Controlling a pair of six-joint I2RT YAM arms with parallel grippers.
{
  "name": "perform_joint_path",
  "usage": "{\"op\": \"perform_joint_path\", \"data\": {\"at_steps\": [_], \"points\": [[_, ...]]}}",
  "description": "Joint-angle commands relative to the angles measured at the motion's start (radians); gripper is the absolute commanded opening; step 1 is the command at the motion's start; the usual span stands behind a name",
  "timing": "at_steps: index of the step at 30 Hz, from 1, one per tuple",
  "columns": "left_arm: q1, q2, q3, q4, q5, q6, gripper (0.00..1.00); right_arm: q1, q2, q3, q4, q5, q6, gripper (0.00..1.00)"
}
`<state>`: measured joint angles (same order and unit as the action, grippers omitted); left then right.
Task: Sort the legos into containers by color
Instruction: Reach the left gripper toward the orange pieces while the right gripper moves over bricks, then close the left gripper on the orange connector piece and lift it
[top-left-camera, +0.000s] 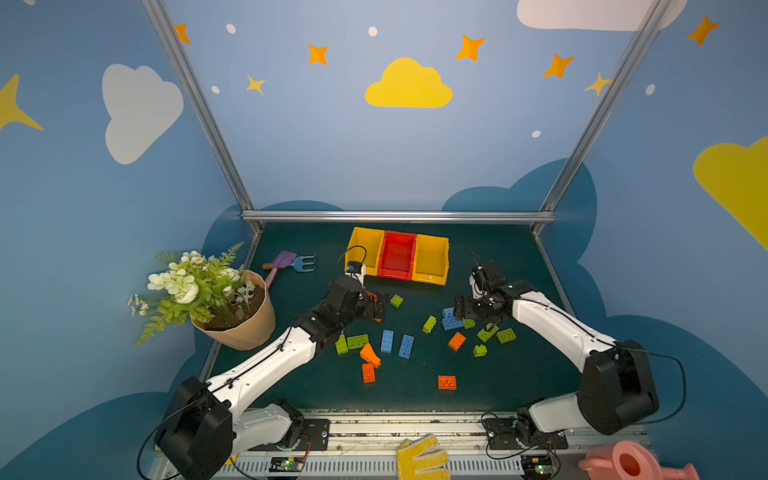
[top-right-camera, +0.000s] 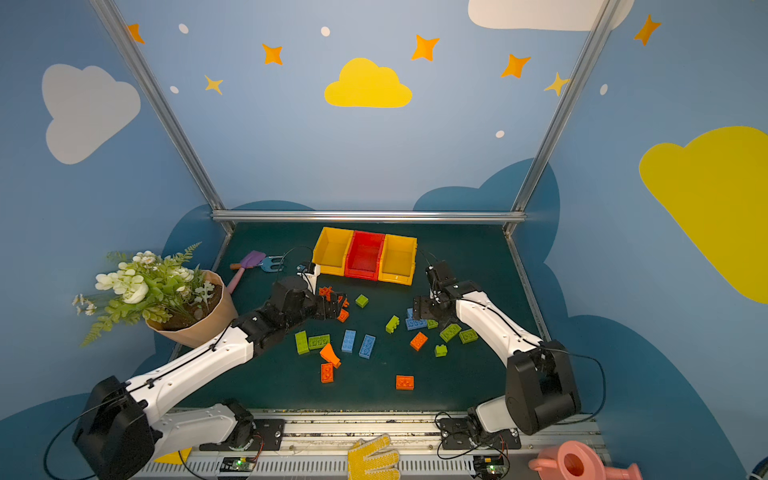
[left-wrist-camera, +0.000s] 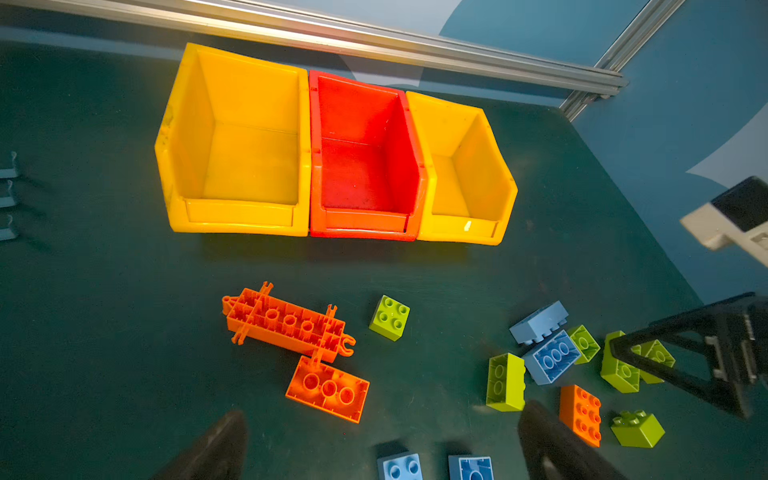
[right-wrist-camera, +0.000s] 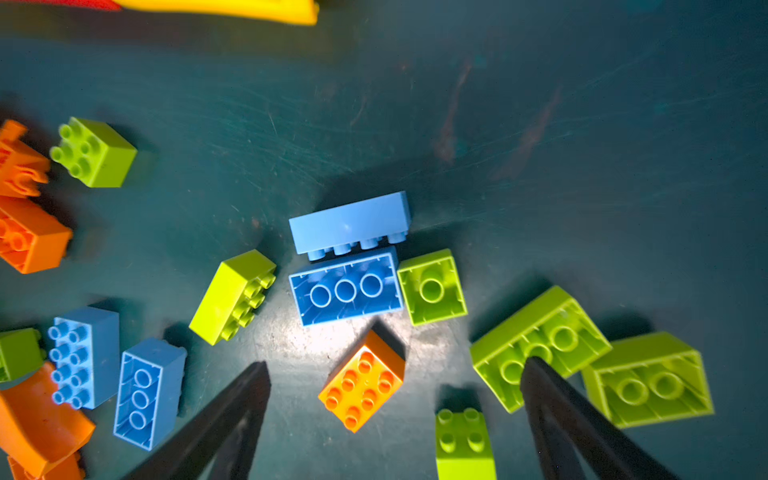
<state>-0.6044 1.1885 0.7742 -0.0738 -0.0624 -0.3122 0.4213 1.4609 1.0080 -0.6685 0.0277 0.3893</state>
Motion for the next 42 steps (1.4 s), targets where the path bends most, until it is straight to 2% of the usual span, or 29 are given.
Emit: {"op": "perform_joint_path", "data": {"at_steps": [1, 8, 16, 20, 23, 26, 34, 38, 42], "points": [[-0.003, -0.031, -0.020, -0.033, -0.021, -0.026, 1.00, 0.024, 0.054, 0.053, -0.006, -0.032, 0.008, 0.91], [-0.002, -0.048, -0.049, -0.080, -0.077, -0.057, 1.00, 0.072, 0.106, 0.119, -0.034, -0.023, 0.012, 0.92], [-0.002, 0.015, -0.042, -0.158, -0.170, -0.111, 1.00, 0.104, 0.148, 0.216, -0.107, -0.014, 0.011, 0.93], [0.006, 0.101, 0.000, -0.177, -0.200, -0.103, 1.00, 0.106, 0.150, 0.250, -0.134, -0.023, 0.020, 0.94], [0.032, 0.204, 0.093, -0.264, -0.211, -0.154, 1.00, 0.105, 0.148, 0.274, -0.161, -0.018, 0.030, 0.94], [0.076, 0.313, 0.179, -0.326, -0.182, -0.244, 1.00, 0.106, 0.142, 0.293, -0.182, -0.008, 0.040, 0.94], [0.186, 0.549, 0.393, -0.475, 0.000, -0.483, 0.97, 0.108, 0.101, 0.298, -0.214, 0.037, 0.051, 0.94], [0.190, 0.599, 0.422, -0.477, 0.068, -0.555, 0.94, 0.108, 0.067, 0.282, -0.223, 0.068, 0.052, 0.94], [0.190, 0.635, 0.432, -0.449, 0.086, -0.611, 0.91, 0.109, 0.042, 0.265, -0.223, 0.086, 0.052, 0.94]]}}
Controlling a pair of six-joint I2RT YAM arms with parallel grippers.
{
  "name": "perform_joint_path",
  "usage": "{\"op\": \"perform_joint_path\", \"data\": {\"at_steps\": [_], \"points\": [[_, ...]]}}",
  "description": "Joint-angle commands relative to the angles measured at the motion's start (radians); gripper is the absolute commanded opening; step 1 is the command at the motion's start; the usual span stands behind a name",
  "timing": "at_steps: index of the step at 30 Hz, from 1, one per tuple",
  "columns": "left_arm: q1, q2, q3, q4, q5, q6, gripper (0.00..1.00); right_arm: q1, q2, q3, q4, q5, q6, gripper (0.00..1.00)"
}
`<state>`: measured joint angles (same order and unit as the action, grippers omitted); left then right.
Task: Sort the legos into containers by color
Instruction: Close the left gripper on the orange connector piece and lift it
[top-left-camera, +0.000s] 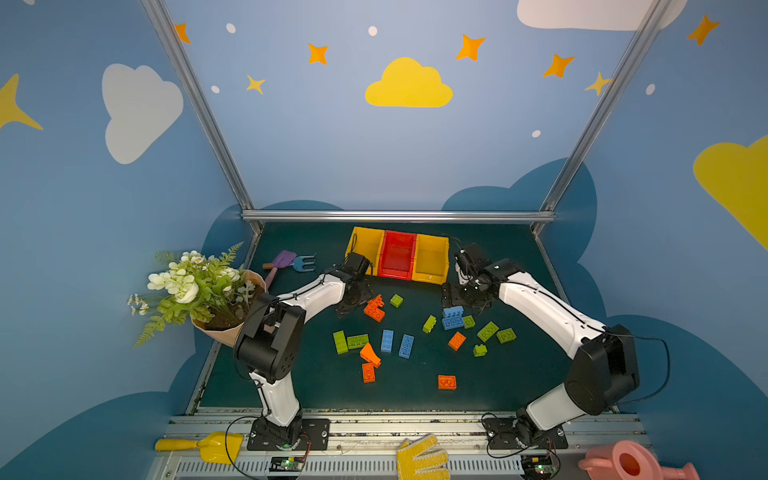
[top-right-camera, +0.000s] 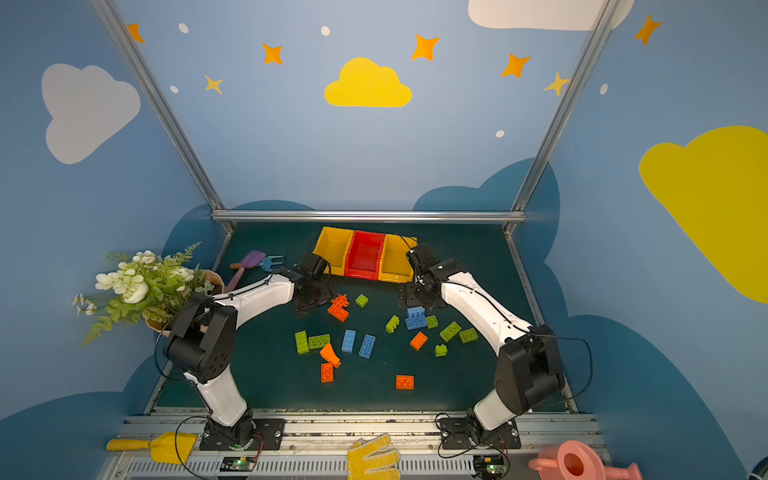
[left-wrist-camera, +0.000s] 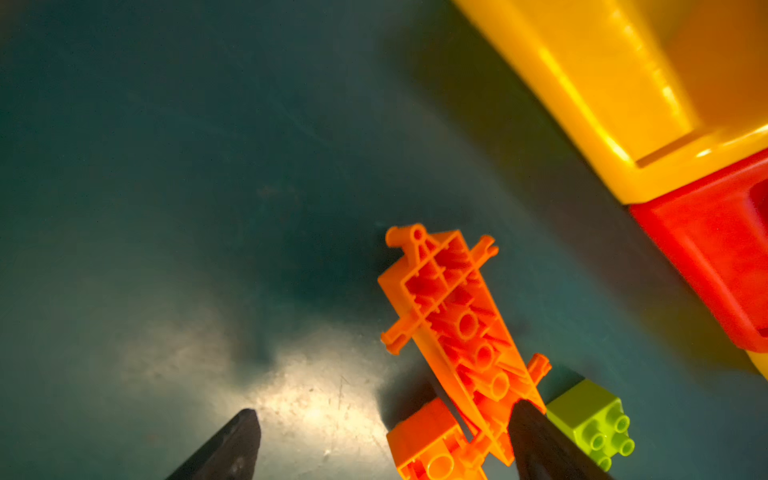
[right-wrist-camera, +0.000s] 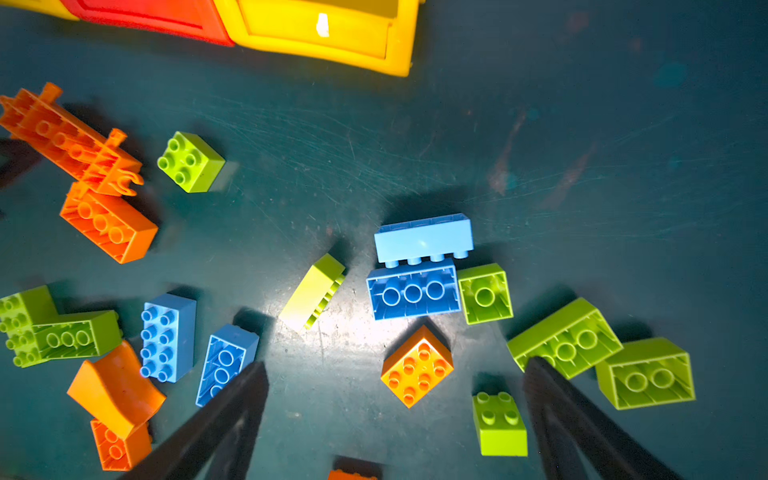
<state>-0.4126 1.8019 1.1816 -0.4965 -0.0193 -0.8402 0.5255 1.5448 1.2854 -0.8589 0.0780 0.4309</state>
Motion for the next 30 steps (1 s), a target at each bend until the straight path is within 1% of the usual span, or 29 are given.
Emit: {"op": "perform_joint_path", "data": {"at_steps": [1, 3, 10, 24, 30], "points": [[-0.001, 0.031, 0.033, -0.027, 0.042, -0.092, 0.90, 0.004, -0.046, -0.017, -0.033, 0.040, 0.011, 0.94], [-0.003, 0.054, 0.058, -0.033, 0.039, -0.110, 0.87, 0.005, -0.054, -0.027, -0.034, 0.041, 0.011, 0.94], [-0.002, 0.106, 0.126, -0.039, -0.011, -0.129, 0.83, 0.003, -0.085, -0.058, -0.045, 0.053, 0.009, 0.94], [-0.001, 0.216, 0.203, -0.027, -0.008, -0.149, 0.75, -0.001, -0.149, -0.091, -0.089, 0.096, -0.003, 0.94], [-0.003, 0.242, 0.228, -0.027, -0.007, -0.148, 0.66, -0.002, -0.166, -0.097, -0.103, 0.104, -0.001, 0.94]]}}
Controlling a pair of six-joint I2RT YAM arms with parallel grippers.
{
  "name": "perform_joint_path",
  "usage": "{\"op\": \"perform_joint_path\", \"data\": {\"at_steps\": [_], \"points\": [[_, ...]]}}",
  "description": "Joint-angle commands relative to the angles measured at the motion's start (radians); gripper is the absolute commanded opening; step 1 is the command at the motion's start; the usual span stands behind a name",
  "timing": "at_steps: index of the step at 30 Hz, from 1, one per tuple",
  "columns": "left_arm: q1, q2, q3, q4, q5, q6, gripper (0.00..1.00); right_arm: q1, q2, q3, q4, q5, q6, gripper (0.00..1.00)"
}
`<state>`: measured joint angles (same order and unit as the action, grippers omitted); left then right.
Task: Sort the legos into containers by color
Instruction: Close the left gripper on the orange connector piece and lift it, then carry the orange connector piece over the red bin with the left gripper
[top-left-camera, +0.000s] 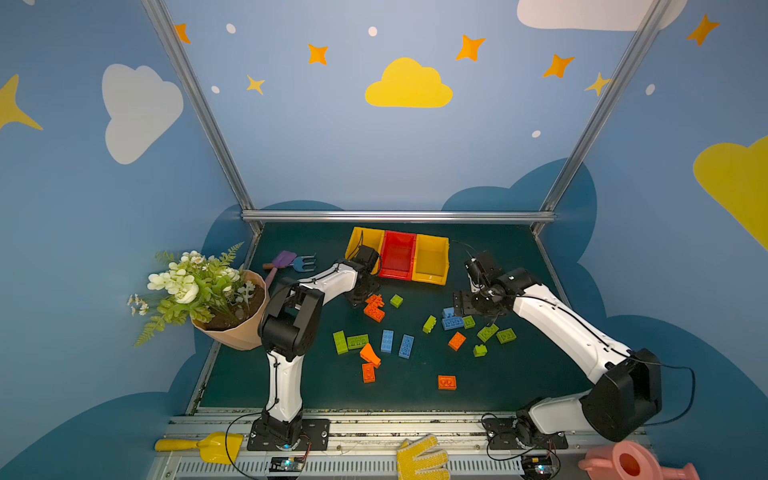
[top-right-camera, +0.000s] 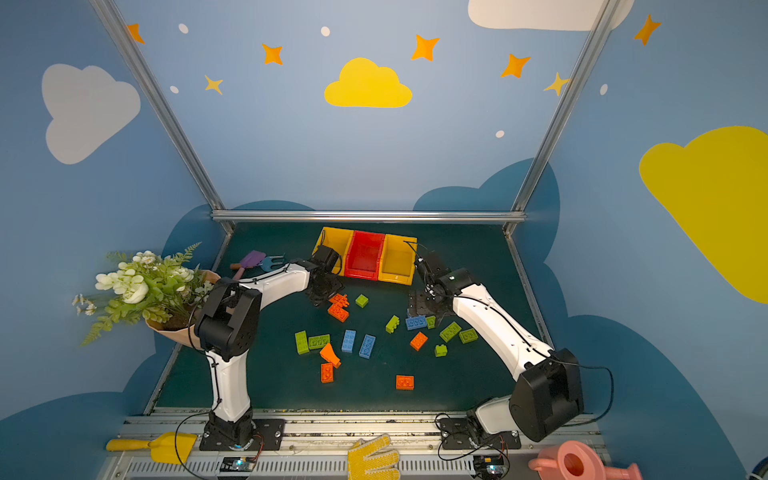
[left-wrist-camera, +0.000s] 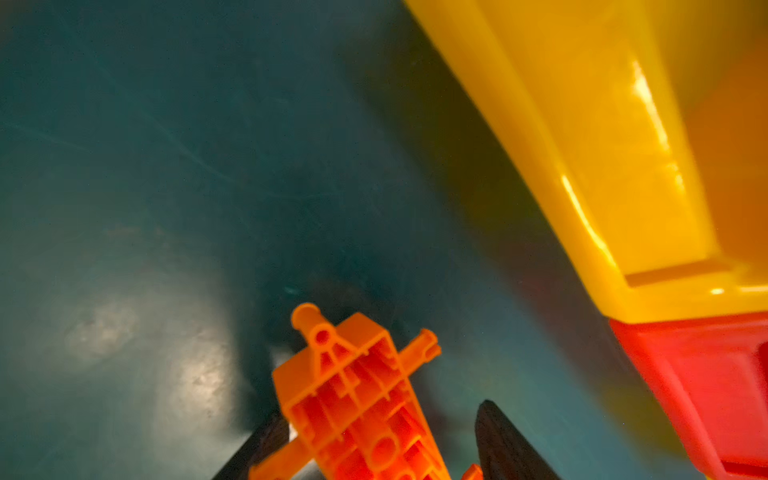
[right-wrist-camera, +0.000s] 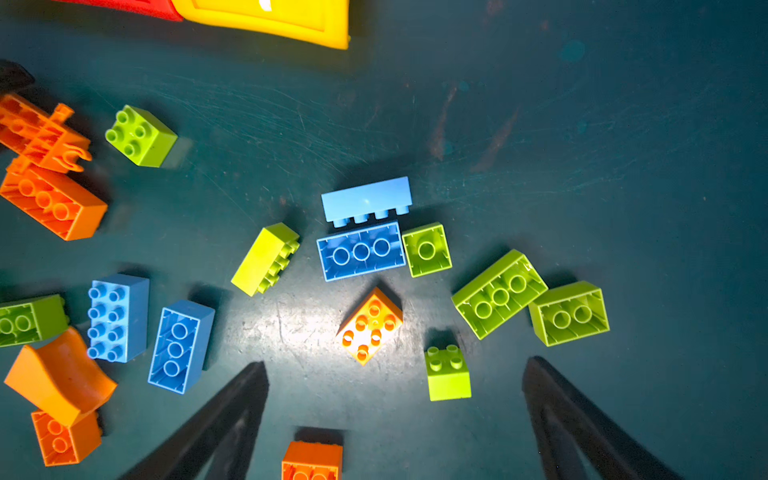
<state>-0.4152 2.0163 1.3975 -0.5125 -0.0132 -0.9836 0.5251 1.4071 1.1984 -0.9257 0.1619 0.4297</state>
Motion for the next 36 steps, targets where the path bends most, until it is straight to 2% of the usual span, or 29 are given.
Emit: {"op": "perform_joint_path", "data": {"at_steps": [1, 15, 23, 28, 36], "points": [[0.000, 0.030, 0.014, -0.011, -0.013, -0.004, 0.64, -0.002, -0.031, -0.011, -0.039, 0.021, -0.001, 0.93], [-0.018, 0.040, 0.048, -0.040, -0.016, 0.013, 0.38, -0.002, -0.059, 0.003, -0.069, 0.032, 0.004, 0.94], [-0.019, 0.024, 0.080, -0.080, -0.034, 0.044, 0.27, -0.002, -0.064, -0.002, -0.063, 0.026, 0.013, 0.94], [-0.019, 0.014, 0.103, -0.113, -0.034, 0.062, 0.21, -0.001, -0.063, 0.000, -0.061, 0.027, 0.014, 0.94], [-0.032, -0.085, 0.091, -0.170, -0.069, 0.148, 0.18, -0.002, -0.072, 0.013, -0.059, 0.028, 0.014, 0.94]]}}
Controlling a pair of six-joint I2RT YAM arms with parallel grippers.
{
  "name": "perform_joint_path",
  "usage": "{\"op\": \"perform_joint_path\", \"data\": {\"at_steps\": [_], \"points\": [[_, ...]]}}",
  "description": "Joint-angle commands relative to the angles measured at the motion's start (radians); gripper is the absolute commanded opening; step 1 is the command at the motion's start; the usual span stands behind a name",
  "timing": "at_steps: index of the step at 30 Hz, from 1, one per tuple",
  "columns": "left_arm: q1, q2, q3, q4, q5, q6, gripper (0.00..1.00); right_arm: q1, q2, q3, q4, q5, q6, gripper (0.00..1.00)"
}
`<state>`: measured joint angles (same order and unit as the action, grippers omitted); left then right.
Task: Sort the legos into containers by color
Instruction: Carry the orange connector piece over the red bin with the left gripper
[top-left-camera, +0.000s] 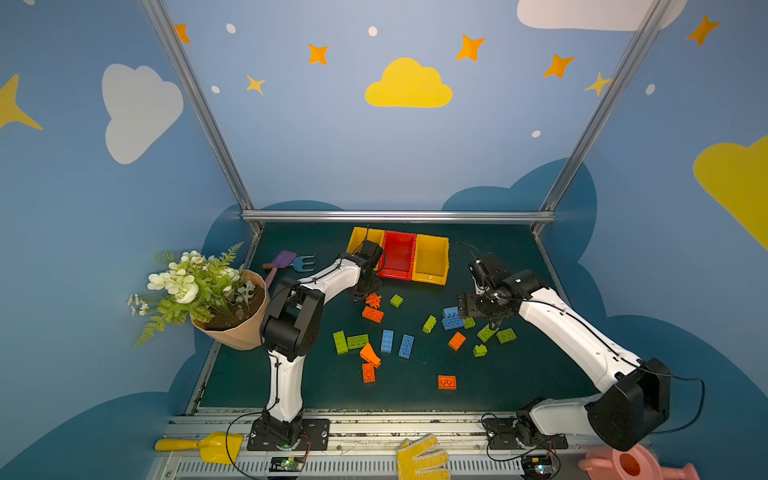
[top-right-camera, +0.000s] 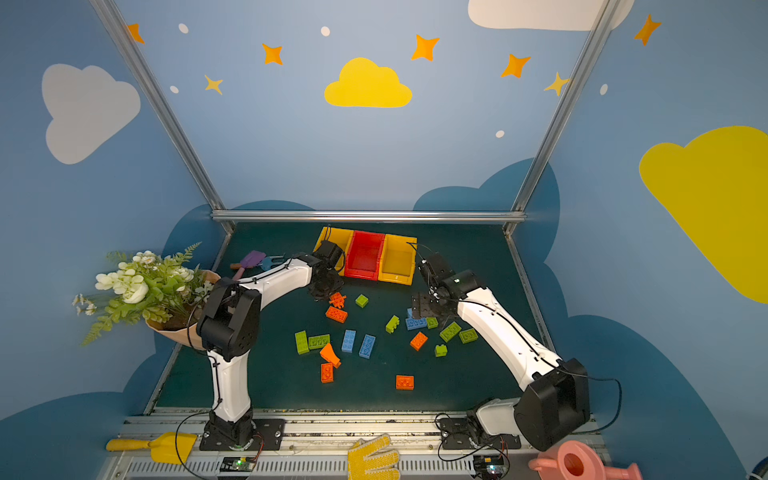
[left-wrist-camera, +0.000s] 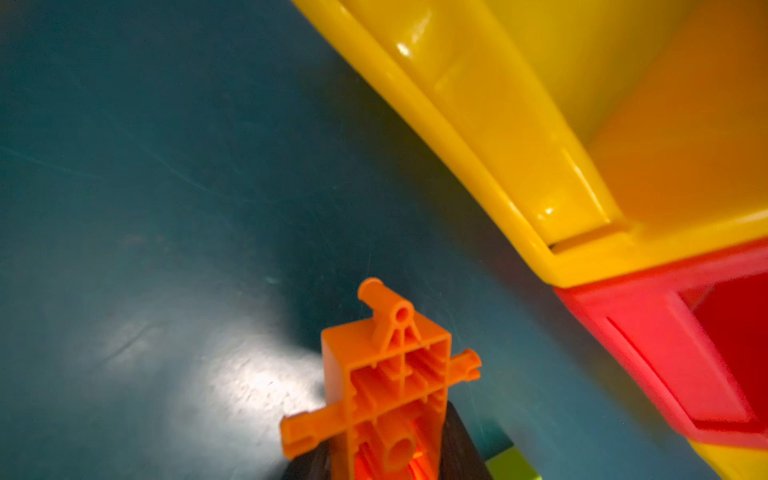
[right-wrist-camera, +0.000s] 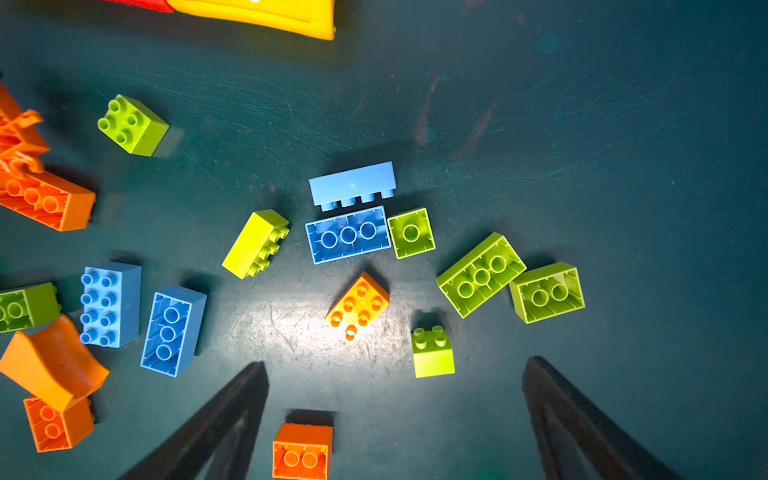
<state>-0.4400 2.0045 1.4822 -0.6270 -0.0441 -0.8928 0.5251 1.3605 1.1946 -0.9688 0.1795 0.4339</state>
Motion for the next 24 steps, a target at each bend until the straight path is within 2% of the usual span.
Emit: {"op": "perform_joint_path", "data": {"at_steps": [1, 7, 12, 18, 24], "points": [[-0.011, -0.086, 0.007, -0.062, -0.044, 0.080, 0.18, -0.002, -0.027, 0.018, -0.016, 0.009, 0.011, 0.94], [-0.045, -0.140, 0.054, -0.085, -0.079, 0.228, 0.20, -0.001, -0.052, 0.015, 0.001, 0.019, 0.028, 0.94], [-0.057, -0.074, 0.201, -0.088, -0.030, 0.371, 0.21, -0.002, -0.062, 0.014, 0.012, 0.024, 0.030, 0.94], [-0.056, 0.140, 0.549, -0.203, -0.010, 0.508, 0.21, -0.002, -0.064, 0.022, -0.006, 0.021, 0.046, 0.94], [-0.043, 0.403, 0.950, -0.373, 0.006, 0.578, 0.23, -0.002, -0.088, 0.006, -0.013, 0.023, 0.066, 0.94]]}}
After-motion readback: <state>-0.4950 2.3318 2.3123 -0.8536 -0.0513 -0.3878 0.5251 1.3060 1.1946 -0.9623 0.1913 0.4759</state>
